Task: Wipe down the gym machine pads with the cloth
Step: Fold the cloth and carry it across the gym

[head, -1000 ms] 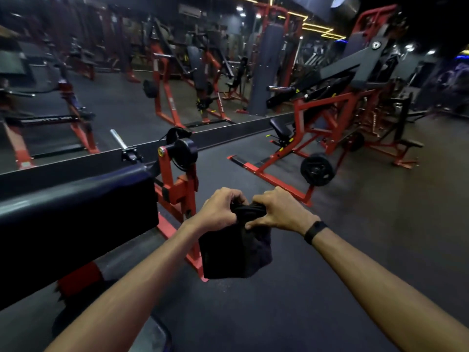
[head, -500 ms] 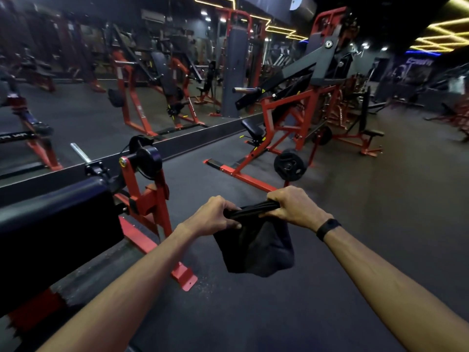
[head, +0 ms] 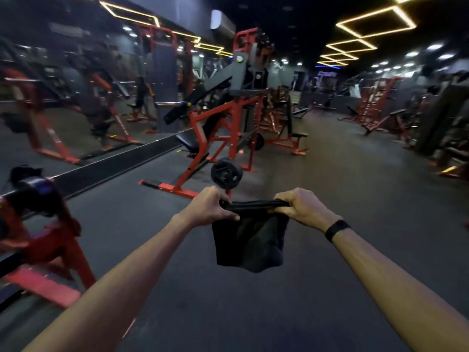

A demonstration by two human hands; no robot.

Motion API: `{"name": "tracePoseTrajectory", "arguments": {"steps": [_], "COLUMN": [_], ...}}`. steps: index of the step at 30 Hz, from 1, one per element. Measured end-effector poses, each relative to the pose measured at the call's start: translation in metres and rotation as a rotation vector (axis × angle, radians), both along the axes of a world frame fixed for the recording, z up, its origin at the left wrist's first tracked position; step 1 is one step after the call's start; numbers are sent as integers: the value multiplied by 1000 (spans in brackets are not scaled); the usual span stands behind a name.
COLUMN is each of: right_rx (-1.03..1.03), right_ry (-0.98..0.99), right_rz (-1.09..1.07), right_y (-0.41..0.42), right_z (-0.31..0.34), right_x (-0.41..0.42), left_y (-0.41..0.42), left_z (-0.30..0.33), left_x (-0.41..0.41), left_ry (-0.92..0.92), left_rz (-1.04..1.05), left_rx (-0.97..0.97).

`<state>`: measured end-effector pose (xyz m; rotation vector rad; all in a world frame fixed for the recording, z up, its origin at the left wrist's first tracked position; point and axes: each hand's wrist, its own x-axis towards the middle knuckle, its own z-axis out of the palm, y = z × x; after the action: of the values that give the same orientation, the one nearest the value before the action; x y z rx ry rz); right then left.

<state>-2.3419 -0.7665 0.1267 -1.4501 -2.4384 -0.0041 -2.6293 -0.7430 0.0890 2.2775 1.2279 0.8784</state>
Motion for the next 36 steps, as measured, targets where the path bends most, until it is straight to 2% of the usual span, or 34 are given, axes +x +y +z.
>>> {"name": "tracePoseTrajectory", "arguments": {"steps": [11, 21, 36], "right_rx": [-22, -19, 39], "right_ry": [30, 73, -5], "right_rz": [-324, -545, -816], "right_y": [-57, -77, -15], "right_z": [19, 38, 69], "right_x": [190, 268, 344], "left_y": [37, 84, 205], "left_z": [29, 50, 86], "left_x": [206, 319, 449], "left_ry": [60, 104, 41], "left_rz": [-290, -548, -769], "left_rx": [84, 17, 235]}}
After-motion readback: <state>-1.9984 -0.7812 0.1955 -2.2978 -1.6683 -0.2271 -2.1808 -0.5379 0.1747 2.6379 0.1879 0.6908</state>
